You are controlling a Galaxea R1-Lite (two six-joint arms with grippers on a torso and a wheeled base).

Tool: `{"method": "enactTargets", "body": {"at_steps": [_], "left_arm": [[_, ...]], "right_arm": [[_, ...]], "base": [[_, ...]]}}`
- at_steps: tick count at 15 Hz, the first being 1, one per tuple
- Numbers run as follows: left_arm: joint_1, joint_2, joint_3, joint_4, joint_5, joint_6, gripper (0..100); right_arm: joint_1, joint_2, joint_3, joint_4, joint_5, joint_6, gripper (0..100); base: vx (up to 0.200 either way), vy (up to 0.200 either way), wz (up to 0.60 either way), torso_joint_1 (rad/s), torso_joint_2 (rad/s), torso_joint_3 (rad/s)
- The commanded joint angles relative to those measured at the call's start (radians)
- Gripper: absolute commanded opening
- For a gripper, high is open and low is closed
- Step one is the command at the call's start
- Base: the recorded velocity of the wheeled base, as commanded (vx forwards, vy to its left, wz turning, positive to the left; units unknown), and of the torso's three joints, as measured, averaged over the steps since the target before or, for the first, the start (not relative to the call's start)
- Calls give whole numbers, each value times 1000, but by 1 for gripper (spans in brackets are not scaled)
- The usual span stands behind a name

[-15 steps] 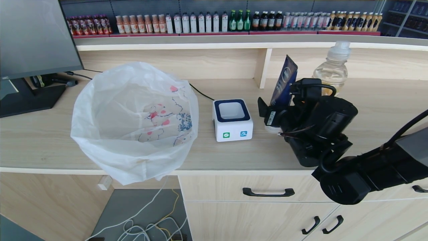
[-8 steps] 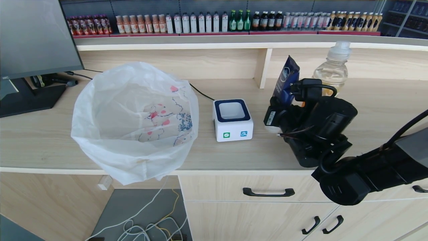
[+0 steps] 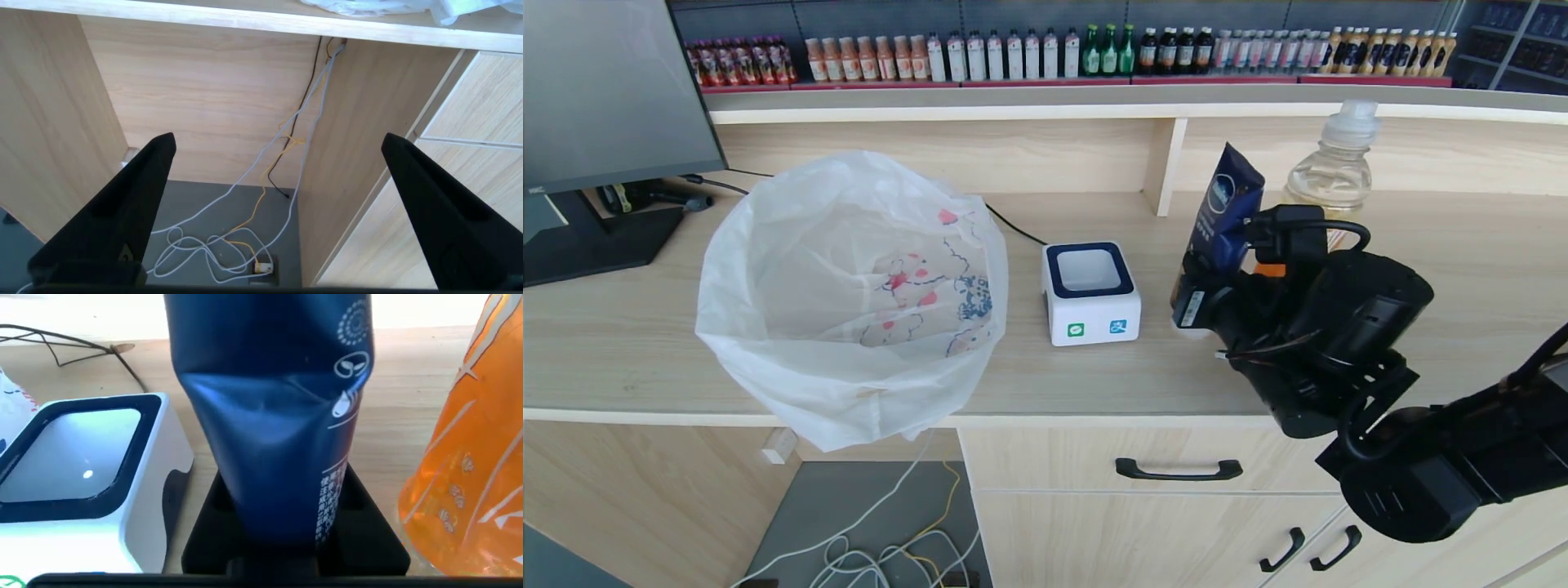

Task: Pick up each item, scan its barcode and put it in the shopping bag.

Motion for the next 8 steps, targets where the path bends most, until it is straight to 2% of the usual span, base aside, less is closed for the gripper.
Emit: {"method": "enactTargets", "body": {"at_steps": [1, 4, 8], "left_arm": [[0, 1, 0, 0, 0, 0, 100], [0, 1, 0, 0, 0, 0, 100], [0, 1, 0, 0, 0, 0, 100]], "right_arm": [[23, -97, 56, -8, 2, 1, 0], [48, -239, 189, -5, 2, -1, 0], [132, -415, 399, -11, -4, -64, 0]], "base": [[0, 0, 0, 0, 0, 0], [0, 0, 0, 0, 0, 0], [0, 0, 0, 0, 0, 0]]}}
